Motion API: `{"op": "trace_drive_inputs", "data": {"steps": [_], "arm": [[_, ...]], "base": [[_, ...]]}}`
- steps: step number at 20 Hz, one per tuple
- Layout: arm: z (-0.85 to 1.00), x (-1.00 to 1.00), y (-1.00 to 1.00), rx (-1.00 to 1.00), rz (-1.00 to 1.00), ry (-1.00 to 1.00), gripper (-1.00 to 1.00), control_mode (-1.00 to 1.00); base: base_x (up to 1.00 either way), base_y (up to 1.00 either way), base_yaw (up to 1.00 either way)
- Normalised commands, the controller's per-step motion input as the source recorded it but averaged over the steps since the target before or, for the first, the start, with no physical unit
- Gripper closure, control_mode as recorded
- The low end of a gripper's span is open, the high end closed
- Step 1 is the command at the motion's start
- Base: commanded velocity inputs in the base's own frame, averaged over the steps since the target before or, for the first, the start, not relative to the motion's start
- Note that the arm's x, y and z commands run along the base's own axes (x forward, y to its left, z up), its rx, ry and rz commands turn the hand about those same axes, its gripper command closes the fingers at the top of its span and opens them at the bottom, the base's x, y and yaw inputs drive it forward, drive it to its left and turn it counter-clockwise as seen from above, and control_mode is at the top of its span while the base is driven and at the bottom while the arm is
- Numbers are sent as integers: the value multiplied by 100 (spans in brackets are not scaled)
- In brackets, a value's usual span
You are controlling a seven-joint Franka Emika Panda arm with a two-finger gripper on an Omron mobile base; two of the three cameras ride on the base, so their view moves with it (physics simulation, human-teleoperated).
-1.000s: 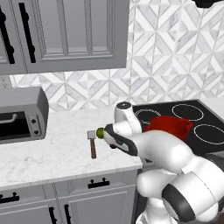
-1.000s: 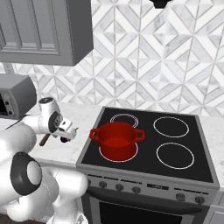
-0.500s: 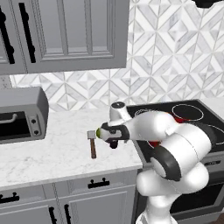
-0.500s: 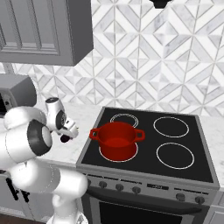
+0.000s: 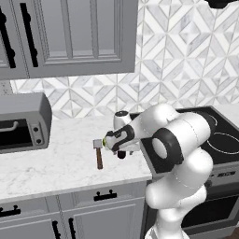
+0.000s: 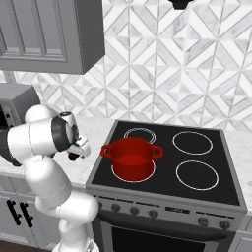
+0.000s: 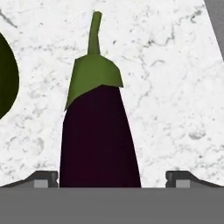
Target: Put the eggplant and lime in the pot. Retrieve the spatula and lightly stir the vegetables in the pot.
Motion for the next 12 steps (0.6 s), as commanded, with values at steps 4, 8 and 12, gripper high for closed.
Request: {"op": "trace_drive_inputs", "data": {"steps": [4,8,12], "arm": [[-4,-28,0,0,-1,1,100,-100],[18,-66,-4,3,-2,-4,100,-100],[94,-48,1,6,-3,0,100,-100]], "base": [[0,0,0],[0,0,0],[0,0,0]]}}
